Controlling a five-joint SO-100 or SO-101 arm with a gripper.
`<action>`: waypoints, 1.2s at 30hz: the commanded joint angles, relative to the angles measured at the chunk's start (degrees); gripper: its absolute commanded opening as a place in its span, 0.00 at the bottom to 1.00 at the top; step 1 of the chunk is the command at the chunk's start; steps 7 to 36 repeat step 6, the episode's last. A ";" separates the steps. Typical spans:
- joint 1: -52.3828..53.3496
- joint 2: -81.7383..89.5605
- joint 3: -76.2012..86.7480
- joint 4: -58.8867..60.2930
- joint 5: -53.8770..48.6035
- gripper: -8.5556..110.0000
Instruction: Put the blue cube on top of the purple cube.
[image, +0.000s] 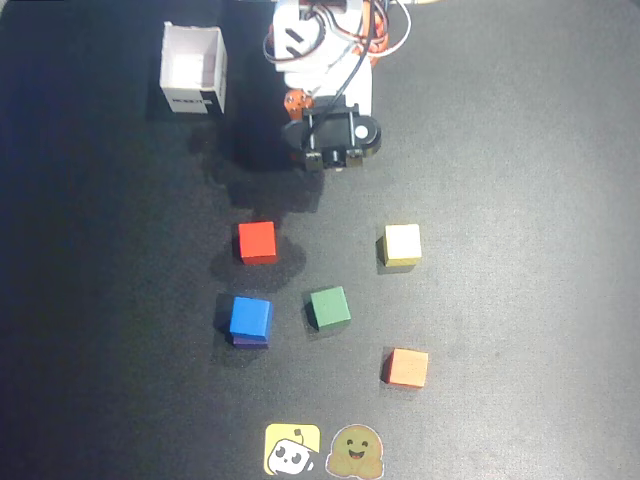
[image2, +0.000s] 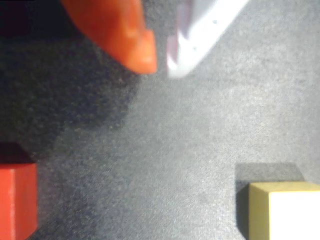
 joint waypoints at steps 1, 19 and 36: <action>-0.35 0.62 -0.35 0.09 -0.18 0.07; -0.35 0.62 -0.35 0.09 -0.18 0.07; -0.35 0.62 -0.35 0.09 -0.18 0.07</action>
